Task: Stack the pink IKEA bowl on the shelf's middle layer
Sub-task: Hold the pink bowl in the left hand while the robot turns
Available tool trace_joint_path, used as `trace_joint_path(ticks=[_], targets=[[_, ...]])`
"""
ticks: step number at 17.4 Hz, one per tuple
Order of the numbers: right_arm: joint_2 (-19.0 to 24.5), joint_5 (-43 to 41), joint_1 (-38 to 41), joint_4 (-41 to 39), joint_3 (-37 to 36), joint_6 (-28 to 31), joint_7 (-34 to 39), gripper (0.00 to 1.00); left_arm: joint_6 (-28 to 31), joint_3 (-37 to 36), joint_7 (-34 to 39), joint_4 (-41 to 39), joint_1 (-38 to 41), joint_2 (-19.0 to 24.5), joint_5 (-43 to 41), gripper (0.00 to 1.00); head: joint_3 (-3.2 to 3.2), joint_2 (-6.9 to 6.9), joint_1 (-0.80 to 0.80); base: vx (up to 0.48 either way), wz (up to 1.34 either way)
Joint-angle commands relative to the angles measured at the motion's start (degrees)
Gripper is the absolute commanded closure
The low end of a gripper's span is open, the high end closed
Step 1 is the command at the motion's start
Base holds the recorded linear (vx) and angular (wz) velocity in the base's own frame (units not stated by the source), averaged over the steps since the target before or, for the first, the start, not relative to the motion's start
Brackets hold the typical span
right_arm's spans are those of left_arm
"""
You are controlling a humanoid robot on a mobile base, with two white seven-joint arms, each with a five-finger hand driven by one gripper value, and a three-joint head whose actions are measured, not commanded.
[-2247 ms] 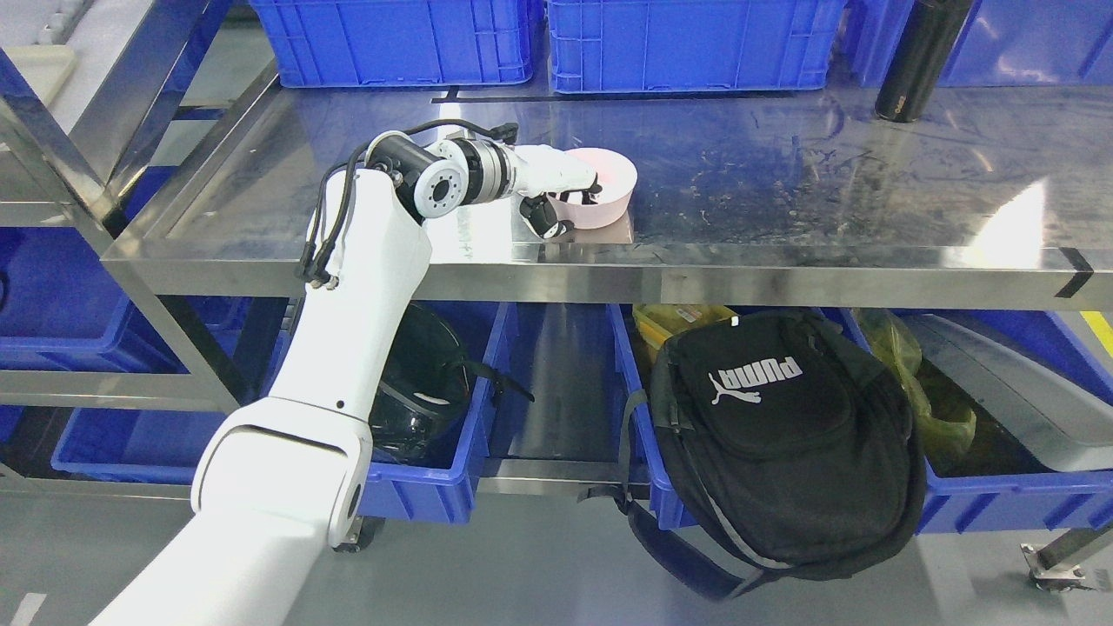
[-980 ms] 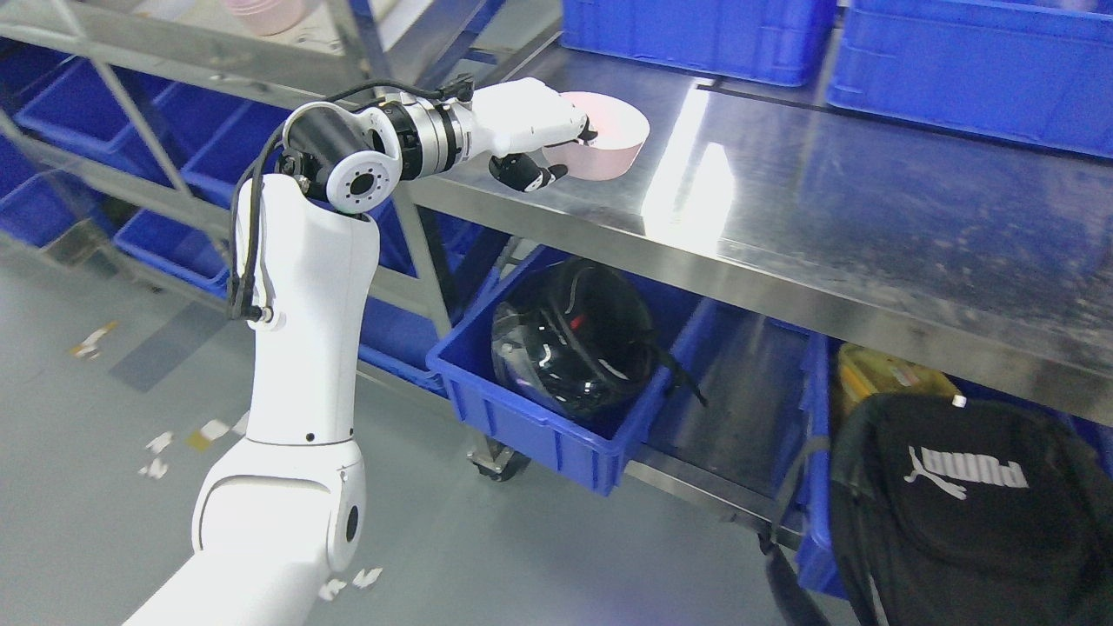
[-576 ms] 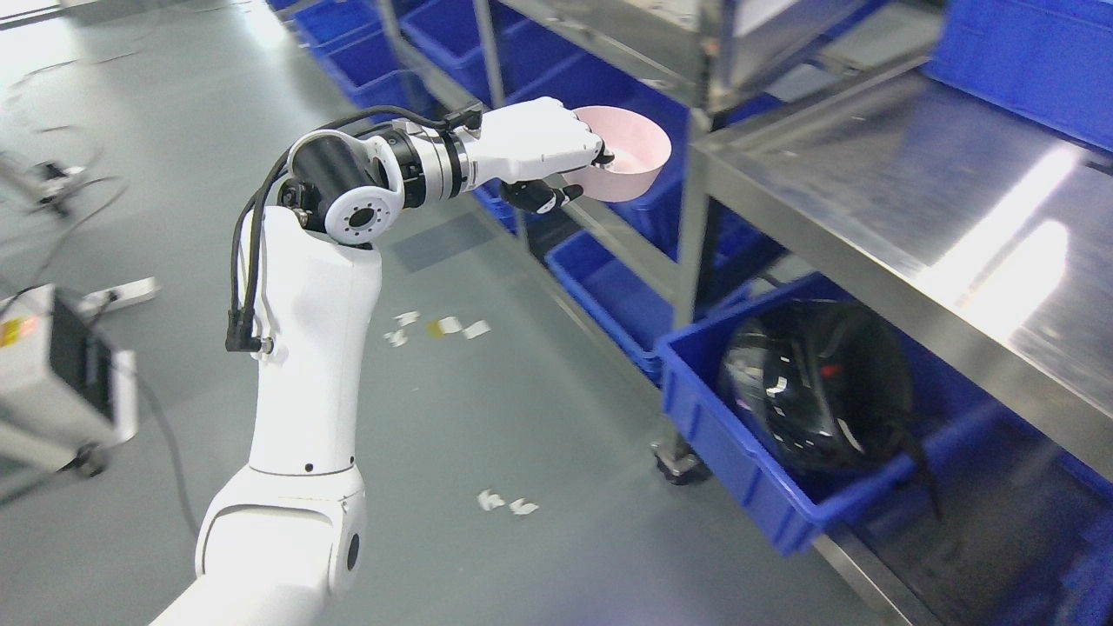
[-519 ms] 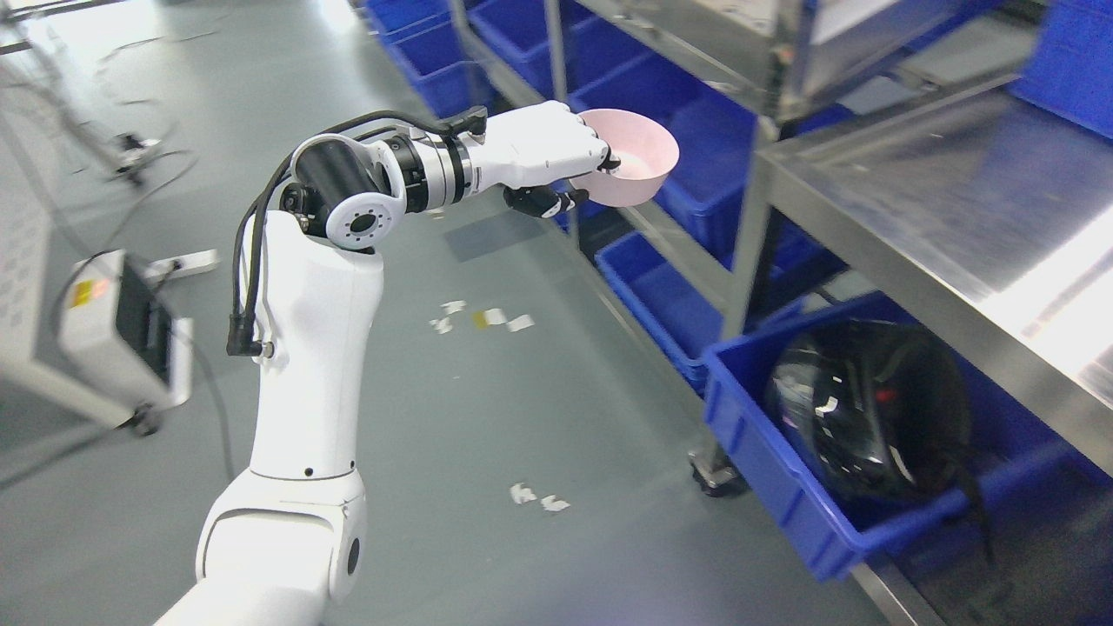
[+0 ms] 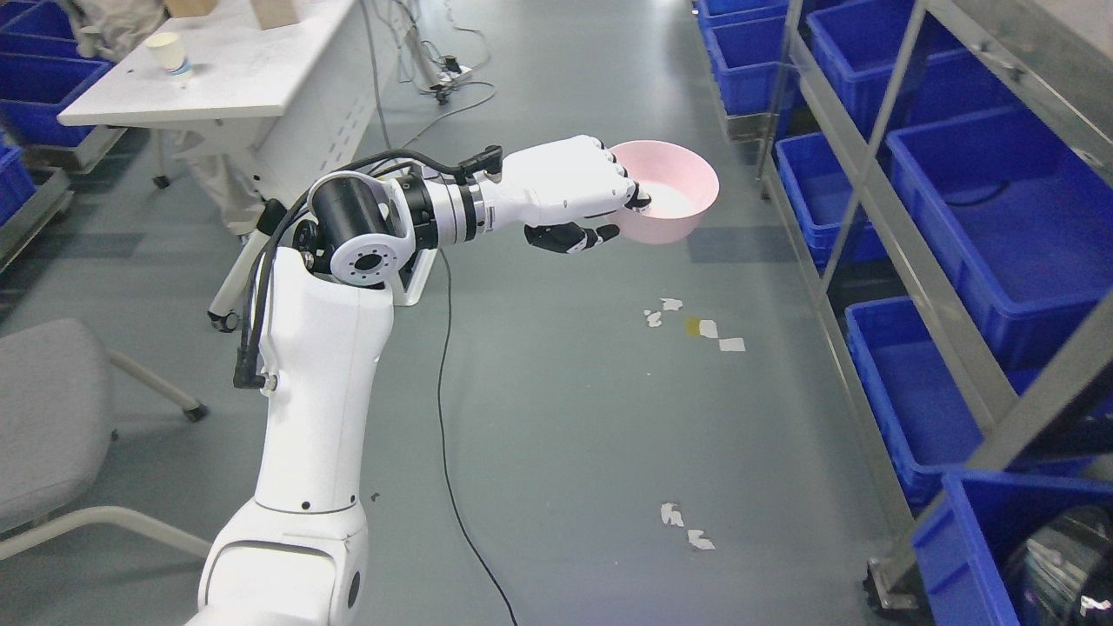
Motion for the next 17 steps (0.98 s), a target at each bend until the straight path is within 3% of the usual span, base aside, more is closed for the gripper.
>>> trace_joint_path(ticks=[1,6,17], targets=[[-1.0,0.0,1.3,-1.0,0.0,0.0,0.0,0.0,0.0,-0.5,0.0,-2.3,1.3,1.0,4.2,0.97,0.0,0.0,0.0,0.168,0.58],[-1.0,0.0,1.3,-1.0,0.0,0.0,0.0,0.0,0.0,-0.9,0.3,-2.1,1.3,1.0,4.1,0.97,0.0,0.0,0.0,0.192,0.34],[-1.0,0.0,1.3,-1.0,0.0,0.0,0.0,0.0,0.0,-0.9,0.5,-1.8,0.8,1.0,4.1,0.97,0.0,0.0,0.0,0.275,-0.22]])
